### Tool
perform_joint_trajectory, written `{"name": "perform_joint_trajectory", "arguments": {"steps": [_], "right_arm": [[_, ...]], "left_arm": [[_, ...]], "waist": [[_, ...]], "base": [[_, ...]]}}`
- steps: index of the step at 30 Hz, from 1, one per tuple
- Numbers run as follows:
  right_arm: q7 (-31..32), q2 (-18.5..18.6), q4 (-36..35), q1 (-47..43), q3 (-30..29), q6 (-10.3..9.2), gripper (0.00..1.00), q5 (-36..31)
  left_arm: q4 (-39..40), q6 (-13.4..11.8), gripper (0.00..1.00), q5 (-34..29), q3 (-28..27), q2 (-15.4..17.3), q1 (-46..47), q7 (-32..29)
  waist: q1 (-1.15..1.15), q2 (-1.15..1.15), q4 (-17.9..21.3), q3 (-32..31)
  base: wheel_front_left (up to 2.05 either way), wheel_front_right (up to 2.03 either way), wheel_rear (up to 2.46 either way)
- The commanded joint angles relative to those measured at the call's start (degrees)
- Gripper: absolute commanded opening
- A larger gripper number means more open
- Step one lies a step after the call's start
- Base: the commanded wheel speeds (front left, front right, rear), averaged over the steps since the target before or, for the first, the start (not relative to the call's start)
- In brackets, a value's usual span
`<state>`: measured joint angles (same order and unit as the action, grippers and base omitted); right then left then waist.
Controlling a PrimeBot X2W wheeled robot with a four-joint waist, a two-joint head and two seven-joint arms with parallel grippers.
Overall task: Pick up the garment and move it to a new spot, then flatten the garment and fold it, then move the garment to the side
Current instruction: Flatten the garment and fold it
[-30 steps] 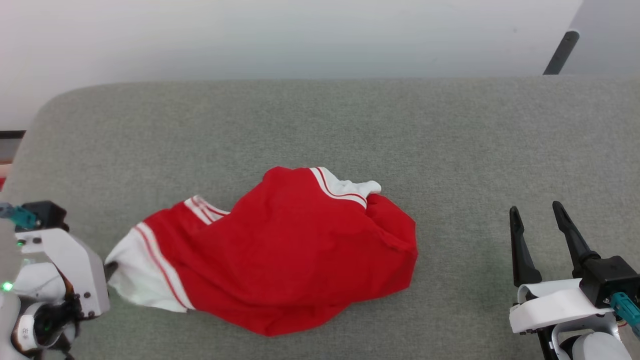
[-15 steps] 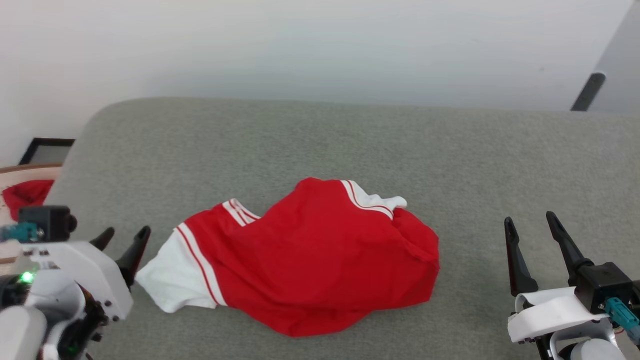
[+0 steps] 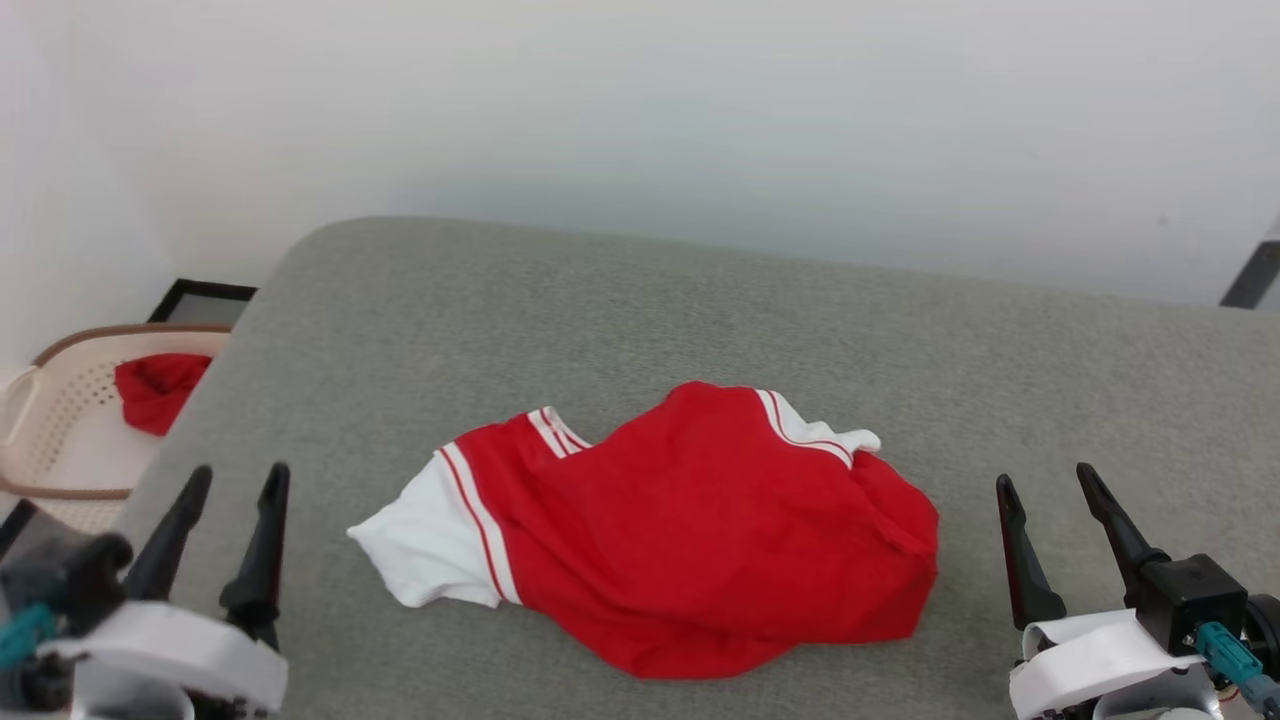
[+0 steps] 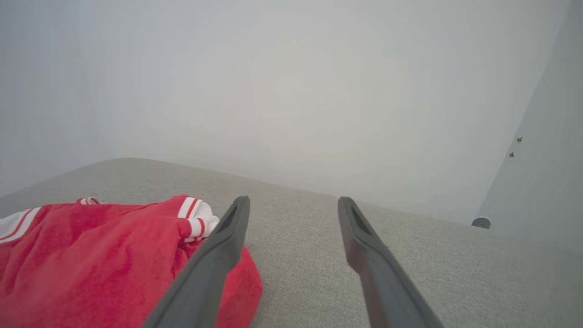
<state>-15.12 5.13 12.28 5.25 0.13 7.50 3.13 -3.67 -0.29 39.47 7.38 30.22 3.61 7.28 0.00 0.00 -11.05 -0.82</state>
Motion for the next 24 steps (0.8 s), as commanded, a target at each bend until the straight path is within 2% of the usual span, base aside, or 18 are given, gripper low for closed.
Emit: {"name": "perform_joint_trajectory", "arguments": {"steps": [1, 7, 14, 18, 24], "right_arm": [[-0.04, 0.29, 0.12, -0.64, -0.01, -0.02, 1.0, 0.56], [-0.05, 0.83, 0.56, -0.82, 0.27, -0.02, 1.0, 0.92], [1.58, 1.69, 1.01, -0.59, 1.07, -0.02, 1.0, 2.28], [5.18, 3.24, 0.27, 1.14, 2.13, -0.02, 1.0, 4.71], [14.6, 7.21, -0.61, 4.81, 3.16, -0.02, 1.0, 9.52]], "left_arm": [[-0.24, -0.05, 1.0, -0.66, -0.21, -0.13, -1.16, 1.36], [-1.98, -0.24, 1.0, -2.41, -1.0, -2.03, -3.74, 6.37], [-3.03, 0.37, 1.0, -3.88, -3.33, -5.65, -4.57, 7.82], [-2.77, 1.59, 1.0, -5.34, -4.18, -7.62, -4.12, 7.91], [-3.2, 3.81, 1.0, -7.52, -4.87, -10.77, -2.42, 7.95]], "waist": [[0.0, 0.0, -1.18, -0.72], [0.0, 0.0, -3.36, -1.14], [0.0, 0.0, -5.72, -1.06], [0.0, 0.0, -6.88, 0.24], [0.0, 0.0, -8.78, 3.42]], "base": [[0.0, 0.0, 0.0], [0.0, 0.0, 0.0], [0.0, 0.0, 0.0], [0.0, 0.0, 0.0], [0.0, 0.0, 0.0]]}}
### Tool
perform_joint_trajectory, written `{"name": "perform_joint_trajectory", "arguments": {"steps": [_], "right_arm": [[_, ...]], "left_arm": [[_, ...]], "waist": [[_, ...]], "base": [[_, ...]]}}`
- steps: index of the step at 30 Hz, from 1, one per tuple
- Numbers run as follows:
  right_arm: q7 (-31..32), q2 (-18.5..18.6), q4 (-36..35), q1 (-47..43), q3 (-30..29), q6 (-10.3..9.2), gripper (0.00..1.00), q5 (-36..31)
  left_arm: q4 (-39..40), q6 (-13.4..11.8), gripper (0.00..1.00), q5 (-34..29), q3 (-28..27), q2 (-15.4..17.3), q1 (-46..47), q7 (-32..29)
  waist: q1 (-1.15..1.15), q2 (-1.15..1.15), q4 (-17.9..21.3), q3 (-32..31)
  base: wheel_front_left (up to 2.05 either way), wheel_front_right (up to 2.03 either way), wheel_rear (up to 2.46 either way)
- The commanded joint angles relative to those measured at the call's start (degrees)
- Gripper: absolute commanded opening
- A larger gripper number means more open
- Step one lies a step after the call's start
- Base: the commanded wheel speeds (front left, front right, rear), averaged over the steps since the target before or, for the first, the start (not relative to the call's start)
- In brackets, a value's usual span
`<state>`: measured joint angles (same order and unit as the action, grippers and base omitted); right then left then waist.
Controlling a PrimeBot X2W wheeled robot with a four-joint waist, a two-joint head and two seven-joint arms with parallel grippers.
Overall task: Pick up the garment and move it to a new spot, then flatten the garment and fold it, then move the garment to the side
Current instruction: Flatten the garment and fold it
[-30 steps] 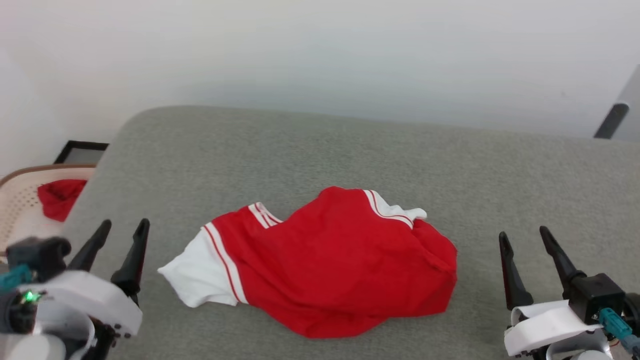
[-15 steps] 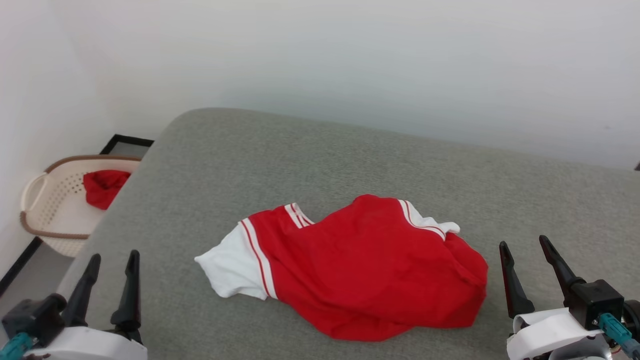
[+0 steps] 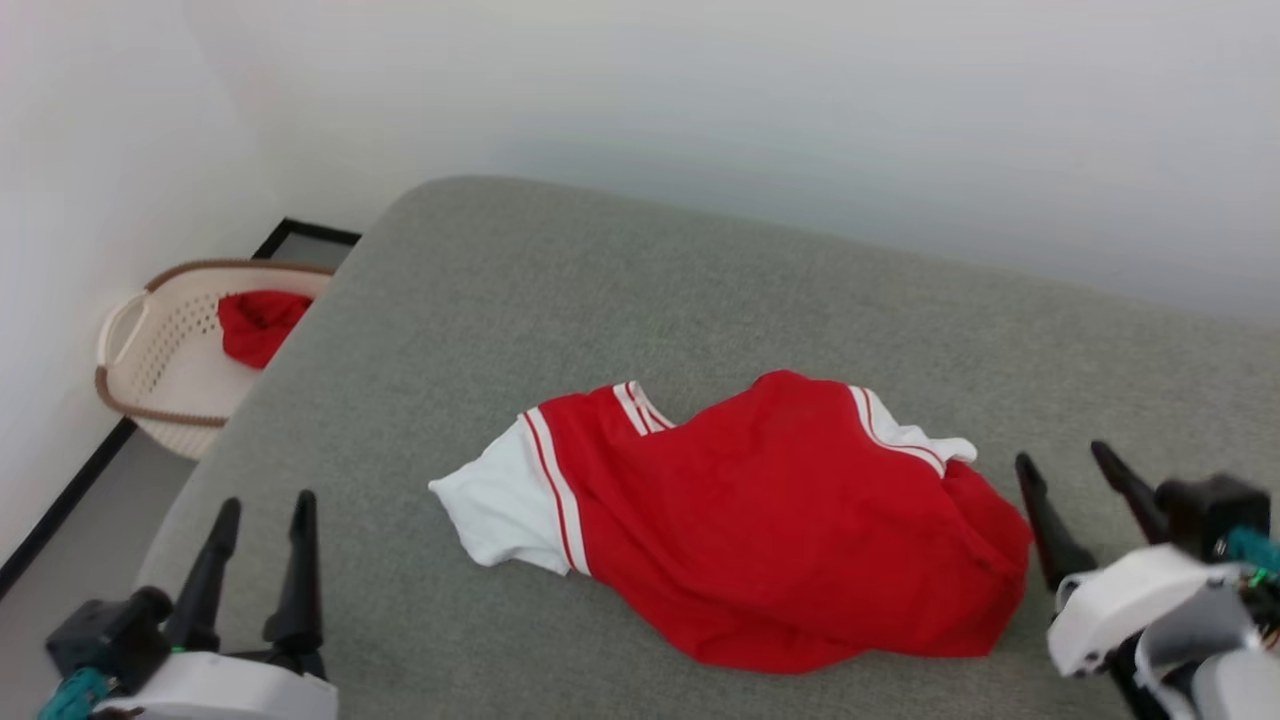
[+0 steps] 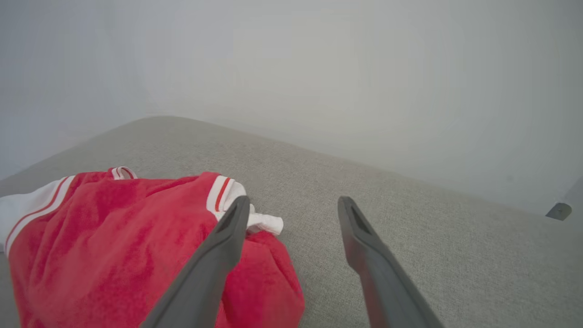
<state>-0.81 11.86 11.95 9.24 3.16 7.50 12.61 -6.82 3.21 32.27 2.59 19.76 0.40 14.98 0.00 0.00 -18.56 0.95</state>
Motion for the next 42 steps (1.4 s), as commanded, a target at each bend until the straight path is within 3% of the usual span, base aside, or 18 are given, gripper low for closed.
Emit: {"name": "perform_joint_trajectory", "arguments": {"steps": [1, 14, 16, 23, 24, 25, 26, 42], "right_arm": [[2.25, 1.33, -0.34, 1.52, 0.23, -0.02, 1.0, 0.76], [27.53, 8.69, -2.14, 7.6, 5.65, -0.02, 1.0, 11.94], [34.17, 8.97, -2.65, 7.62, 5.74, -0.02, 1.0, 14.08], [44.24, 8.2, -3.85, 6.58, 5.61, -0.01, 1.0, 14.69], [45.24, 8.23, -3.99, 6.43, 5.83, -0.01, 0.87, 14.44], [45.61, 8.07, -4.27, 6.46, 5.99, -0.01, 0.18, 14.46], [45.42, 7.82, -4.5, 6.66, 5.84, -0.01, 0.0, 14.4], [46.01, 9.82, -9.31, 6.28, 3.46, -0.03, 0.0, 15.96]], "left_arm": [[-0.19, 0.66, 1.0, -0.76, 0.07, -0.83, 1.12, 0.25], [-2.73, 3.79, 1.0, -4.05, 0.88, -6.79, 5.56, 0.25], [-3.31, 4.02, 1.0, -4.56, 0.87, -7.78, 6.43, 0.25], [-4.2, 4.3, 1.0, -4.54, 0.49, -9.02, 7.58, 0.26], [-4.23, 4.33, 1.0, -4.5, 0.5, -9.12, 7.77, 0.26], [-4.28, 4.33, 1.0, -4.32, 0.68, -9.19, 7.92, 0.26], [-4.35, 4.31, 1.0, -4.14, 0.86, -9.19, 8.03, 0.26], [-3.79, 4.34, 1.0, -3.86, -0.83, -7.9, 6.98, 0.18]], "waist": [[0.0, 0.0, -1.65, 2.27], [0.0, 0.0, -5.1, 8.7], [0.0, 0.0, -5.42, 9.68], [0.0, 0.0, -5.39, 10.96], [0.0, 0.0, -5.3, 11.12], [0.0, 0.0, -5.23, 11.27], [0.0, 0.0, -5.16, 11.41], [0.0, 0.0, 0.46, 10.29]], "base": [[0.0, 0.0, 0.0], [0.0, 0.0, 0.0], [0.0, 0.0, 0.0], [0.0, 0.0, 0.0], [0.0, 0.0, 0.0], [0.0, 0.0, 0.0], [0.0, 0.0, 0.0], [0.0, 0.0, 0.0]]}}
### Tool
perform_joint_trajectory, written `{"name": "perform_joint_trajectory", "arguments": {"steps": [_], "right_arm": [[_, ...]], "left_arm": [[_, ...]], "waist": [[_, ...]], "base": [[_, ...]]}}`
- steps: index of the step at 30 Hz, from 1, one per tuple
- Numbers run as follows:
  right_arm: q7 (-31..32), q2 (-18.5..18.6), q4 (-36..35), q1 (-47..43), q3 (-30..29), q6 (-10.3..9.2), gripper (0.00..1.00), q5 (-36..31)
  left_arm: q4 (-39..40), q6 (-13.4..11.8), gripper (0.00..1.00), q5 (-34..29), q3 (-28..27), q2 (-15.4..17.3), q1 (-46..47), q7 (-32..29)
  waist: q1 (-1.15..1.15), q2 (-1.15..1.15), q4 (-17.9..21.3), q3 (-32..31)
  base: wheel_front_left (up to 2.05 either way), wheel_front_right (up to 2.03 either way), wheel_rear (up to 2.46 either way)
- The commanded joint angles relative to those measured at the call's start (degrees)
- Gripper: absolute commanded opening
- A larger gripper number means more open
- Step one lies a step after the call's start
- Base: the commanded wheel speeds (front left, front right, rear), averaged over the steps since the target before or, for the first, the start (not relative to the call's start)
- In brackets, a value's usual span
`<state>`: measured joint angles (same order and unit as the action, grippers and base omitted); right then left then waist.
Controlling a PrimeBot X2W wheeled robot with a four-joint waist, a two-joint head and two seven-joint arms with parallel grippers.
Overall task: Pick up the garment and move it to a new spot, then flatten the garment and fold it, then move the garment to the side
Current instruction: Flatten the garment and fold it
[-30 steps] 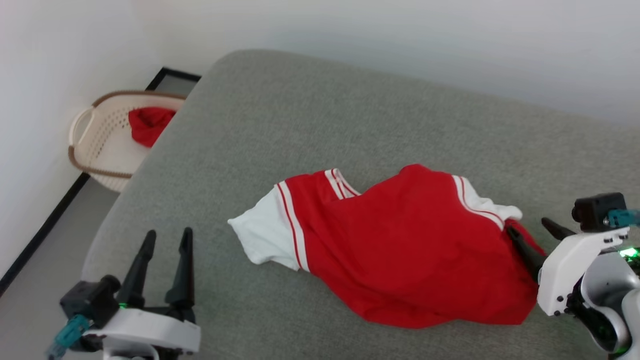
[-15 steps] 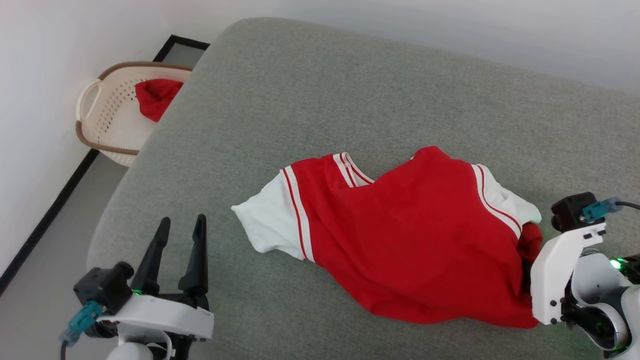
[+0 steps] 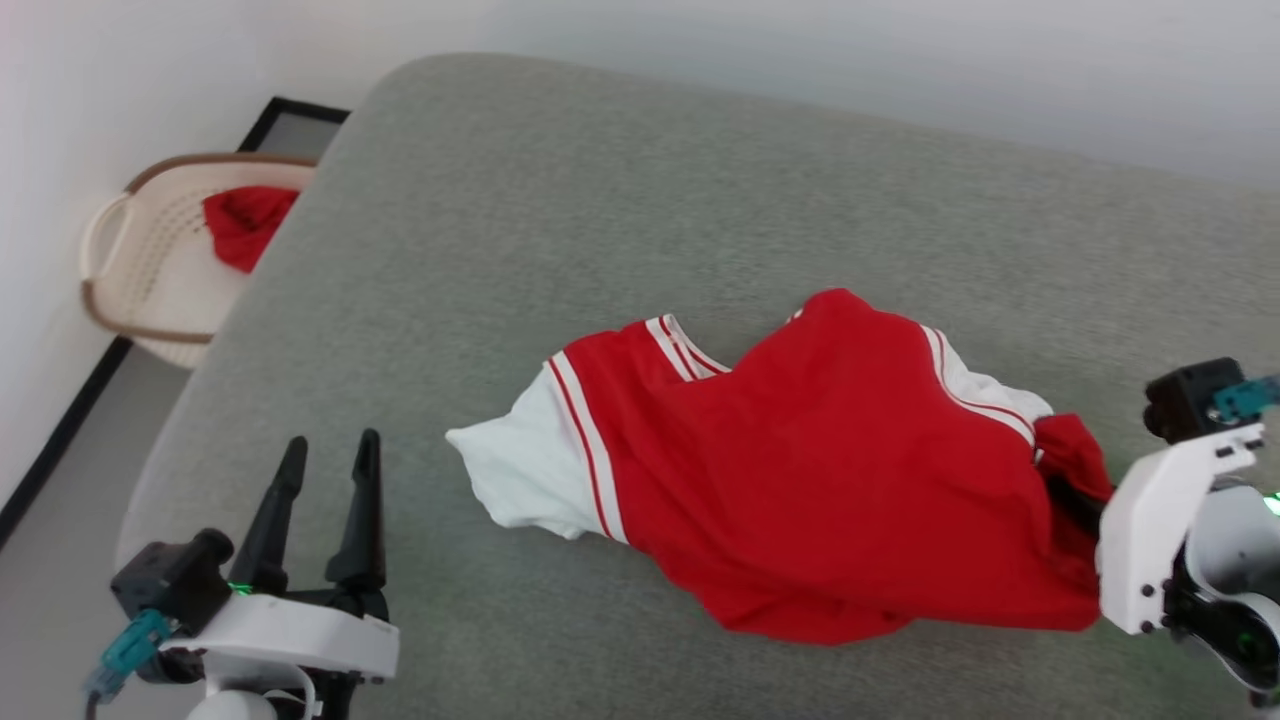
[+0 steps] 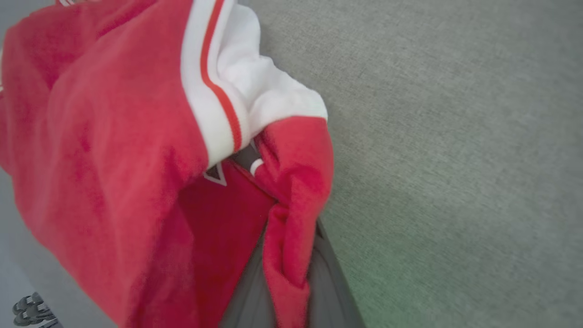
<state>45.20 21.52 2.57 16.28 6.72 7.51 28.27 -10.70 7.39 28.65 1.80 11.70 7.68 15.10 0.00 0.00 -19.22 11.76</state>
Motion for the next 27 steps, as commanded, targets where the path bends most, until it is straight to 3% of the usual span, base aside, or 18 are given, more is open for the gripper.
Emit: {"name": "perform_joint_trajectory", "arguments": {"steps": [1, 7, 17, 18, 19, 20, 27], "right_arm": [[0.09, 0.32, -0.55, -1.17, -0.48, -0.04, 0.0, 0.63], [2.05, 0.71, -4.8, -6.15, -3.62, -0.03, 0.0, 1.64], [3.33, -2.78, -9.19, -15.65, -7.33, -0.03, 0.0, 2.09], [2.67, -3.28, -8.99, -15.62, -7.3, -0.03, 0.33, 2.16], [2.05, -3.48, -8.8, -15.65, -6.99, -0.03, 0.54, 1.96], [1.41, -3.59, -8.49, -15.58, -6.5, -0.03, 1.0, 1.9], [-2.61, -4.23, -9.32, -15.07, -6.11, -0.03, 1.0, 3.47]], "left_arm": [[0.23, 0.17, 1.0, -0.35, -0.37, 0.23, -0.5, 0.06], [1.1, 0.17, 1.0, -0.79, -2.0, 0.28, -1.75, 0.05], [1.65, 0.17, 1.0, -1.14, -3.78, 0.16, -3.22, 0.05], [1.64, 0.17, 1.0, -1.22, -4.02, 0.17, -3.3, 0.05], [1.64, 0.17, 1.0, -1.28, -4.14, 0.14, -3.44, 0.05], [1.65, 0.17, 1.0, -1.42, -4.23, 0.1, -3.59, 0.05], [2.33, 0.17, 1.0, -2.17, -5.11, 0.13, -4.62, 0.05]], "waist": [[0.0, 0.0, 1.66, -0.65], [0.0, 0.0, 4.62, -1.36], [0.0, 0.0, 7.98, -1.73], [0.0, 0.0, 8.32, -1.73], [0.0, 0.0, 8.62, -1.74], [0.0, 0.0, 8.89, -1.81], [0.0, 0.0, 10.04, -2.79]], "base": [[0.0, 0.0, 0.0], [0.0, 0.0, 0.0], [0.0, 0.0, 0.0], [0.0, 0.0, 0.0], [0.0, 0.0, 0.0], [0.0, 0.0, 0.0], [0.0, 0.0, 0.0]]}}
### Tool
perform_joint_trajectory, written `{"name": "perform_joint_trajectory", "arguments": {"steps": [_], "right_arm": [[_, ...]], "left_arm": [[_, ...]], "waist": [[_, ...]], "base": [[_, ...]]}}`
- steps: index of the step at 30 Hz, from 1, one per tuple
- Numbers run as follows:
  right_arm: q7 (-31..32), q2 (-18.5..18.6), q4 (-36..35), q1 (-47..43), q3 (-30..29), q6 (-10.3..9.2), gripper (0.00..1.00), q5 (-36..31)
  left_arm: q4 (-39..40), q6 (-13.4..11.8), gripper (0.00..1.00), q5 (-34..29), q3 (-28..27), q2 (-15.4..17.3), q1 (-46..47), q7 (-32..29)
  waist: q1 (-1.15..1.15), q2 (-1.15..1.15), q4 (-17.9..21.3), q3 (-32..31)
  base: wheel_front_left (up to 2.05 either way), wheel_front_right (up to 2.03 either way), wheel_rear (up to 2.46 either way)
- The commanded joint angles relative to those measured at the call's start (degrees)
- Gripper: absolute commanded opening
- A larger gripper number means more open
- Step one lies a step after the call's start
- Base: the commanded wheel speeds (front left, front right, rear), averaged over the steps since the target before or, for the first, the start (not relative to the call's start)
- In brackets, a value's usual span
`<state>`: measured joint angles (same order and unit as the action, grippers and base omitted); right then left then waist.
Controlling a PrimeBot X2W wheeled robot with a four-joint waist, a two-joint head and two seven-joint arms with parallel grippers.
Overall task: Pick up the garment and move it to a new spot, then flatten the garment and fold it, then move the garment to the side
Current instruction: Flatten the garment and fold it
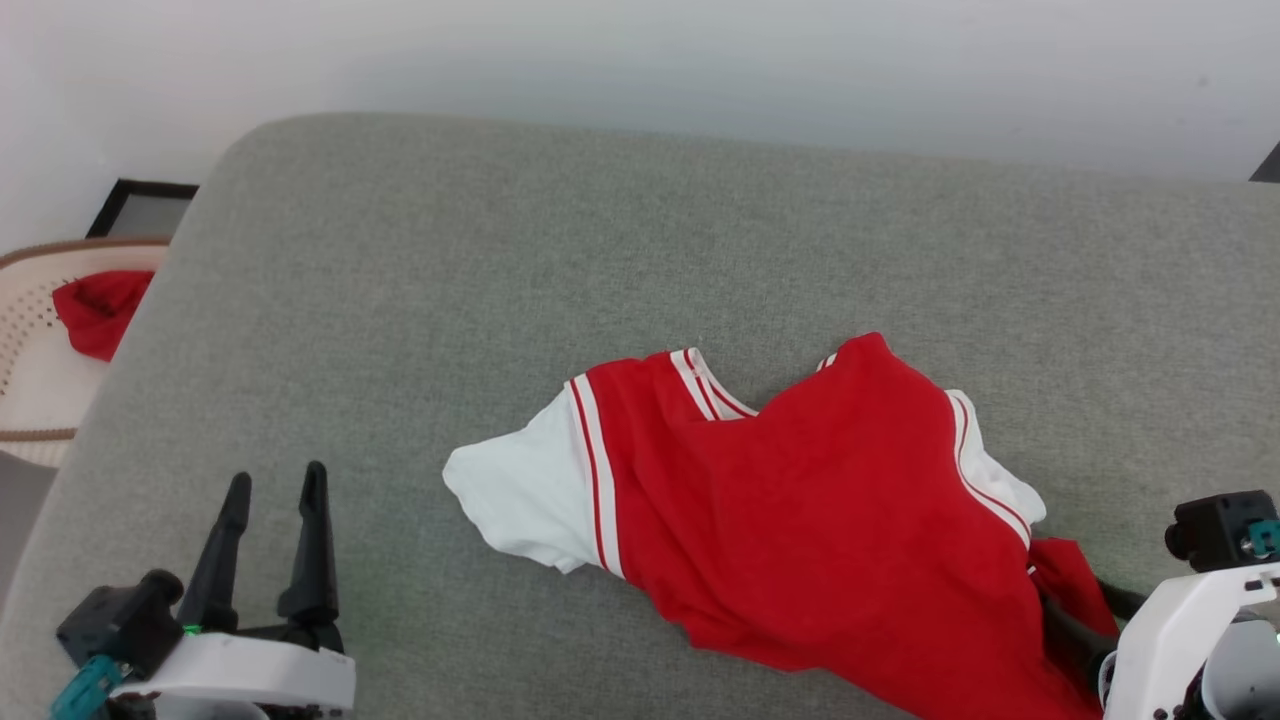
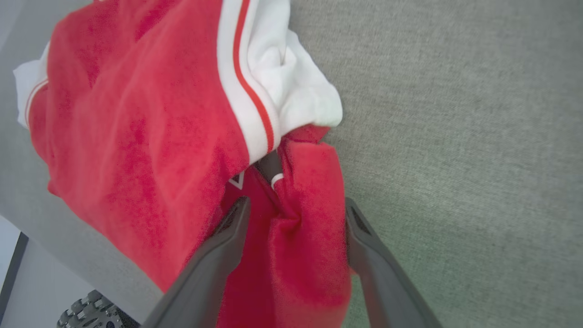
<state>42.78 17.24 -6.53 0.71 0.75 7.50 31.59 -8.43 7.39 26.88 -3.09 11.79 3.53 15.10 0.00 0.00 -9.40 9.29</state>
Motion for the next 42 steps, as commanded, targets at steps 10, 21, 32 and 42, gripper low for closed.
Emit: {"name": "perform_joint_trajectory", "arguments": {"steps": [10, 21, 32, 42], "right_arm": [[-3.48, 2.51, -2.52, 1.4, 0.27, -0.02, 1.0, 0.96], [-1.51, 5.92, 2.43, 8.05, -0.15, -0.02, 1.0, 2.11], [5.16, 7.14, 8.26, 13.06, 0.08, -0.01, 1.0, 1.78], [9.63, 6.46, 14.66, 14.94, 0.69, -0.03, 0.0, 1.94]], "left_arm": [[0.5, 0.17, 1.0, -2.03, -0.29, 0.49, -2.81, 0.05], [1.05, 0.17, 1.0, -2.25, 1.71, -0.28, -1.14, 0.05], [1.28, 0.17, 1.0, -1.73, 4.08, -1.47, 2.15, 0.05], [0.84, 0.17, 1.0, -1.16, 4.61, -2.08, 3.62, 0.05]], "waist": [[0.0, 0.0, -0.46, -2.69], [0.0, 0.0, -4.56, -0.55], [0.0, 0.0, -8.05, 4.15], [0.0, 0.0, -8.8, 6.04]], "base": [[0.0, 0.0, 0.0], [0.0, 0.0, 0.0], [0.0, 0.0, 0.0], [0.0, 0.0, 0.0]]}}
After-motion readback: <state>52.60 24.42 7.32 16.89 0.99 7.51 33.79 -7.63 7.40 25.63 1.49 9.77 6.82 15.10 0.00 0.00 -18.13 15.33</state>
